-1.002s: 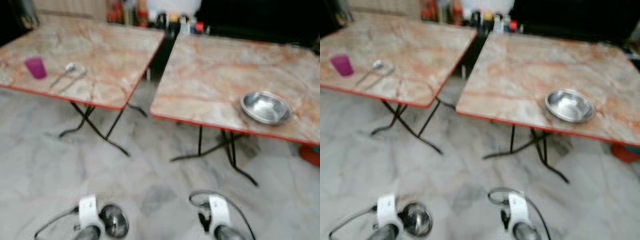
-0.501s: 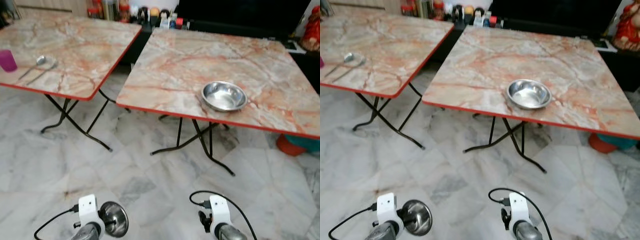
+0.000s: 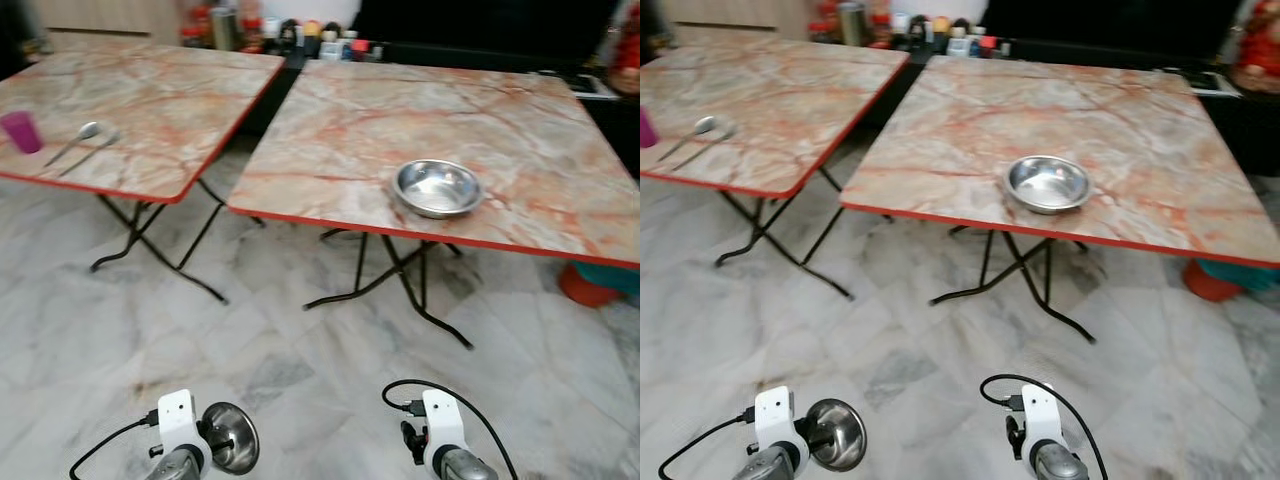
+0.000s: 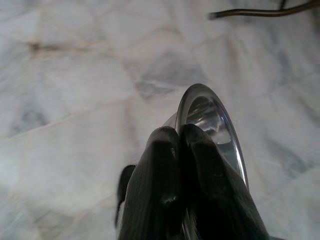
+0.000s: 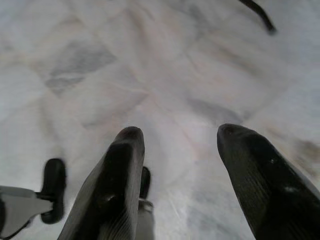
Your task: Setting the table
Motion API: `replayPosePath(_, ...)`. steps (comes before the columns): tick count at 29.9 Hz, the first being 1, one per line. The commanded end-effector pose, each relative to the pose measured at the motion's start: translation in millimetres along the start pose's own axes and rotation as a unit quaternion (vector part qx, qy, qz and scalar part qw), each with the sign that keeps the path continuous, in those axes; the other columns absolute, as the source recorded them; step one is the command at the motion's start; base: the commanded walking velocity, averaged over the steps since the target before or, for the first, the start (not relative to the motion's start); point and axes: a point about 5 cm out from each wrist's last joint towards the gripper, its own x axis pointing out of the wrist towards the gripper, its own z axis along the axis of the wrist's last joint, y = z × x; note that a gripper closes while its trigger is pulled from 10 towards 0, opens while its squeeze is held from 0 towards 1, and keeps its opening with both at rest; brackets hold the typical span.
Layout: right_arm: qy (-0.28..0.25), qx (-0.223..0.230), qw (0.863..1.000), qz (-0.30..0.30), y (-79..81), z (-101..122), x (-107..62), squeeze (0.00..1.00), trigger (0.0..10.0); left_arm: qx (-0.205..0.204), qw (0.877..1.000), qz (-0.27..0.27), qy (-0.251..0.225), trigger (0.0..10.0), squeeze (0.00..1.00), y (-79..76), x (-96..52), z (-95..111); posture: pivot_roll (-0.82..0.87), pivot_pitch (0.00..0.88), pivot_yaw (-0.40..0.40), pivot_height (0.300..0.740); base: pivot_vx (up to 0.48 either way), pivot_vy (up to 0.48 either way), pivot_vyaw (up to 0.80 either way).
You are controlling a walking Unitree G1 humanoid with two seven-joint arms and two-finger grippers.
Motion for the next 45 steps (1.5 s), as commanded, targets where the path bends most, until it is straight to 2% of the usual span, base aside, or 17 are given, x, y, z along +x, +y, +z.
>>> replayPosePath(1, -0.006, 0.005, 1.0, 0.001, 1.6, 4.0, 0.9, 0.0, 10.0, -0.001, 1.0, 0.006, 0.004, 10.0, 0.0, 3.4, -0.9, -2.2, 0.09, 0.075, -0.049, 0.74, 0.262, 0.0, 0.0)
replayPosePath(8, -0.003, 0.01, 1.0, 0.003, 3.1, 3.3, 1.0, 0.0, 10.0, -0.001, 1.0, 0.006, 0.004, 10.0, 0.0, 4.4, -0.9, -1.7, 0.09, 0.075, -0.047, 0.74, 0.266, 0.0, 0.0)
replayPosePath(14, -0.001, 0.012, 1.0, 0.004, 3.3, 3.0, 1.1, 0.0, 10.0, -0.001, 1.0, 0.006, 0.004, 10.0, 0.0, 4.6, -0.8, -1.6, 0.09, 0.075, -0.047, 0.74, 0.266, 0.0, -0.59)
replayPosePath(45, -0.004, 0.009, 1.0, 0.003, 4.1, 3.6, 1.2, 0.0, 10.0, 0.001, 1.0, -0.002, 0.008, 10.0, 0.0, 1.7, -0.8, -3.0, 0.09, 0.075, -0.041, 0.74, 0.262, 0.0, 0.0)
